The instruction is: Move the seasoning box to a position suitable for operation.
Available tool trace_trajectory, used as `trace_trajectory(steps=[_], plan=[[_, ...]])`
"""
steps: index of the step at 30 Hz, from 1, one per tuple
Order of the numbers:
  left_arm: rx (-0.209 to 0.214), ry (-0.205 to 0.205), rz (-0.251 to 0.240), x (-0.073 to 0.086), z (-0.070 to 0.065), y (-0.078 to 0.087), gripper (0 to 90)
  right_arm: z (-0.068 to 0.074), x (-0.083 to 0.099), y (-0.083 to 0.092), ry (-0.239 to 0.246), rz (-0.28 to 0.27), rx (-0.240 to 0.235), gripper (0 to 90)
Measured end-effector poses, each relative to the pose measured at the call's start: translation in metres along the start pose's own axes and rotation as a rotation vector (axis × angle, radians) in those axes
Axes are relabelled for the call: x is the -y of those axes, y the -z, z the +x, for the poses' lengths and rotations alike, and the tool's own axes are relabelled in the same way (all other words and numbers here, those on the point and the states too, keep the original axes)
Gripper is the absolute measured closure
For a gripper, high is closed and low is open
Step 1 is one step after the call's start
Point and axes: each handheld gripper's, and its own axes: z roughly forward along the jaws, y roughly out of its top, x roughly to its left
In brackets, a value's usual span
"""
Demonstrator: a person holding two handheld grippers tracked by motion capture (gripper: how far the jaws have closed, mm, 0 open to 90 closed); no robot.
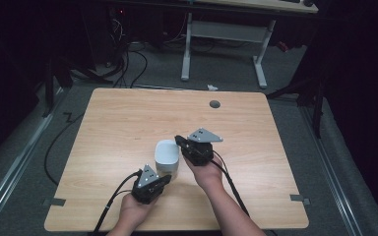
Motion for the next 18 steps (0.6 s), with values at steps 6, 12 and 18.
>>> trace_trajectory(steps=[6,12,18], plan=[[-0.002,-0.043,0.033,0.002,-0.003,0.005,87.8,-0.003,0.005,0.015,-0.003,-0.015,0.006,86.7],[-0.011,-0.101,0.061,-0.007,0.006,0.029,76.2,-0.013,0.019,0.025,-0.017,0.006,0.029,84.8],[-0.082,-0.129,0.032,-0.029,0.035,0.046,63.8,-0.03,0.035,0.03,-0.038,0.042,0.069,84.6]])
